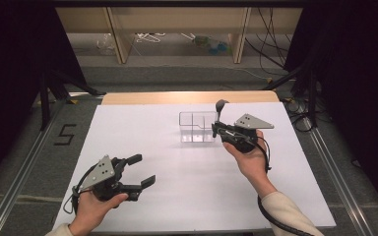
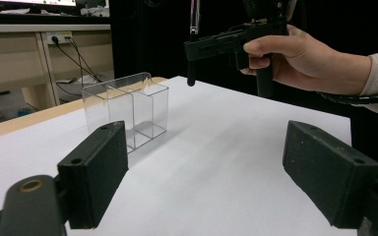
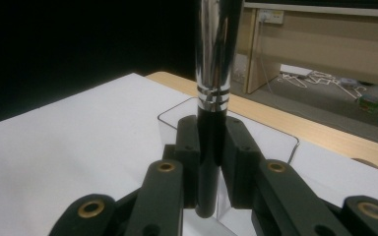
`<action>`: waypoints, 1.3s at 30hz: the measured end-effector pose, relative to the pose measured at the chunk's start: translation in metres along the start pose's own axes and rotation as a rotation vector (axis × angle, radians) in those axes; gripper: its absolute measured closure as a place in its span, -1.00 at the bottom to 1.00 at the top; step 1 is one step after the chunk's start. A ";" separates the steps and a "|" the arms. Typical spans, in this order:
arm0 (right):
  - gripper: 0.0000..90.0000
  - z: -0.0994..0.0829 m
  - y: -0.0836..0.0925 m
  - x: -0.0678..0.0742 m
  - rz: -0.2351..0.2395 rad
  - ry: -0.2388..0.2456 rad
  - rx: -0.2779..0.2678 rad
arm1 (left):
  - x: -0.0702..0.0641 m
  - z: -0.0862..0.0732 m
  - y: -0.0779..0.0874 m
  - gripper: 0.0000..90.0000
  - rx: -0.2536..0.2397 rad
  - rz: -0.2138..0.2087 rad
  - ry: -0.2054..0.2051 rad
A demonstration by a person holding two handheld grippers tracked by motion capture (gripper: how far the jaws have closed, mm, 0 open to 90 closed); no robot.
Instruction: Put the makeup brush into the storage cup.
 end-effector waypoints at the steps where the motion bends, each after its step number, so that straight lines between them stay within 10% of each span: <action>1: 0.76 0.001 -0.001 -0.001 -0.004 0.001 -0.009 | 0.000 0.000 0.000 -0.62 0.000 0.000 0.001; 39: 0.76 0.005 -0.007 -0.006 -0.003 -0.007 -0.007 | 0.000 0.000 0.000 -0.62 0.000 0.000 0.001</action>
Point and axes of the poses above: each handheld gripper's, and its own axes: y roughly backward along the jaws, z roughly out of its top, x roughly to its left, the point moved 10 cm from there along -y, roughly forward along the jaws, and after that the axes turned 1 degree about y, right-handed, at the moved point
